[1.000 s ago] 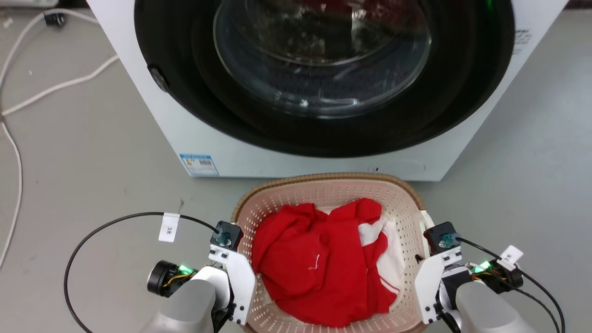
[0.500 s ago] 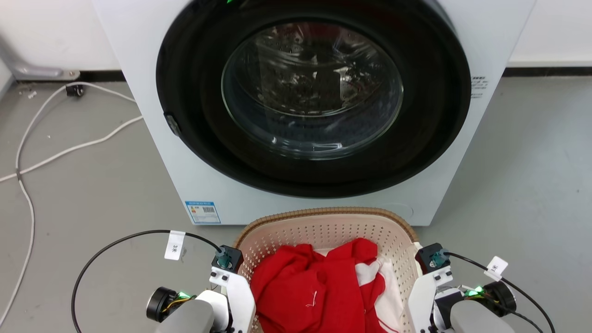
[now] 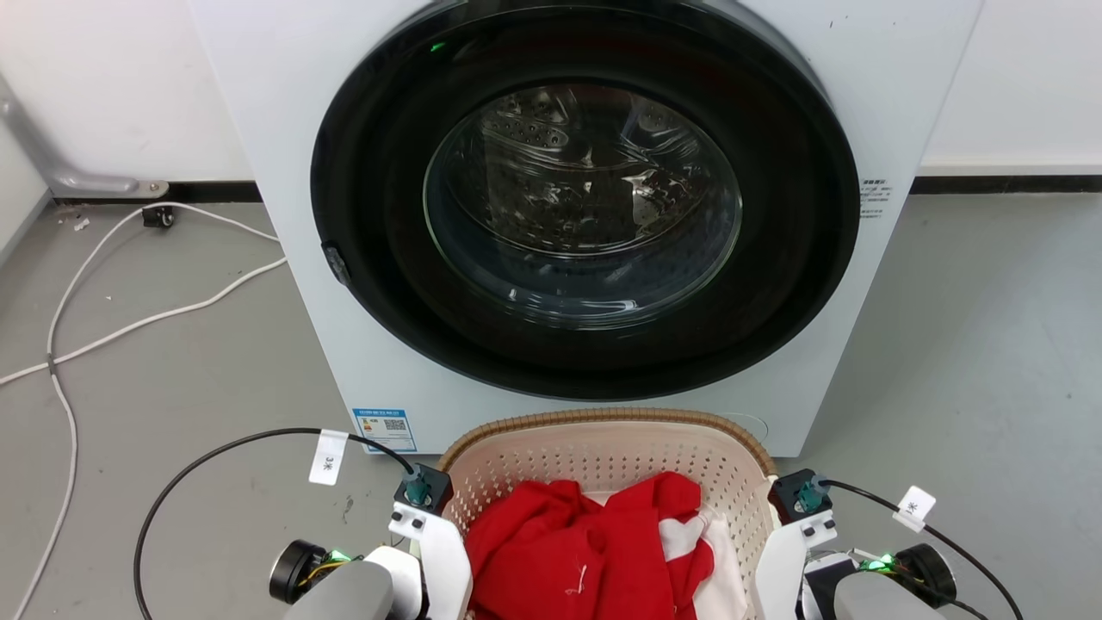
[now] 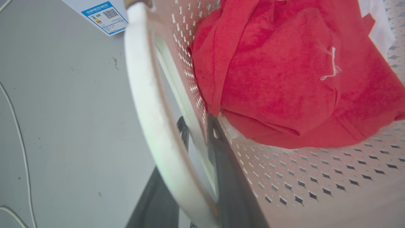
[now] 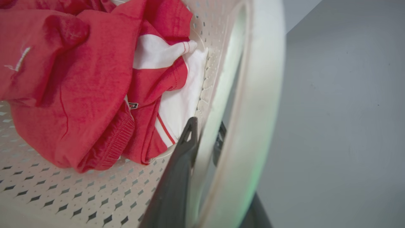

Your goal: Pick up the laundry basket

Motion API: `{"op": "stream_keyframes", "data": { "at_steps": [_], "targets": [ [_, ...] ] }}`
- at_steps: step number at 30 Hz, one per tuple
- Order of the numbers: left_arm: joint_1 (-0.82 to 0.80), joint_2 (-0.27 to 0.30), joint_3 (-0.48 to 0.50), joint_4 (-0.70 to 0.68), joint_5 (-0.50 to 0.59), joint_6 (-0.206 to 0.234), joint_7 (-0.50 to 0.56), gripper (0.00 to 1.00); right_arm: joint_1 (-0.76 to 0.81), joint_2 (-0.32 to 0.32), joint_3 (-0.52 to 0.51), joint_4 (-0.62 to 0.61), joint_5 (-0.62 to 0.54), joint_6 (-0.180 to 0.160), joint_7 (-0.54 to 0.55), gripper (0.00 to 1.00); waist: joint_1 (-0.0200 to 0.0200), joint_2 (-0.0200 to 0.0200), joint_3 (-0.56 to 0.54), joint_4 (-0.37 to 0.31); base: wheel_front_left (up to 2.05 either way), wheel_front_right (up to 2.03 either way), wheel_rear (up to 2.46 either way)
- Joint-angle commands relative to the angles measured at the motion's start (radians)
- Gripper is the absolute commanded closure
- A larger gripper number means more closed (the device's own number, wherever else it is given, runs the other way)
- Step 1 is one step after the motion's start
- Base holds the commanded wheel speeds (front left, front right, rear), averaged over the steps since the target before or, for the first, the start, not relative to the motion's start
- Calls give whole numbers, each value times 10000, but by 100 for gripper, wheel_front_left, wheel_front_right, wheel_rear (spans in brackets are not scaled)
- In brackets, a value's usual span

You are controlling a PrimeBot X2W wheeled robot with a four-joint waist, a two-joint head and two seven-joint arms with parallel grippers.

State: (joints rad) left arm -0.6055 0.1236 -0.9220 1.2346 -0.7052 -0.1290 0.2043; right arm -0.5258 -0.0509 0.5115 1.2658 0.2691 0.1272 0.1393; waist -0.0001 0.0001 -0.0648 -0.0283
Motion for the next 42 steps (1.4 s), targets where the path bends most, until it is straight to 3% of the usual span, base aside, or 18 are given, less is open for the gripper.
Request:
{"op": "stream_keyframes", "data": {
  "at_steps": [1,42],
  "targets": [
    [-7,84,-43,-88,-1,-8,-70,100,234,12,150,45,-50,63,69,100,1,-1,-23,4,0,0,0],
    [-287,369,-1751,-189,-1706,-10,340,100,118,9,721,222,795,61,395,100,1,-1,-27,36,0,0,0]
  ]
}}
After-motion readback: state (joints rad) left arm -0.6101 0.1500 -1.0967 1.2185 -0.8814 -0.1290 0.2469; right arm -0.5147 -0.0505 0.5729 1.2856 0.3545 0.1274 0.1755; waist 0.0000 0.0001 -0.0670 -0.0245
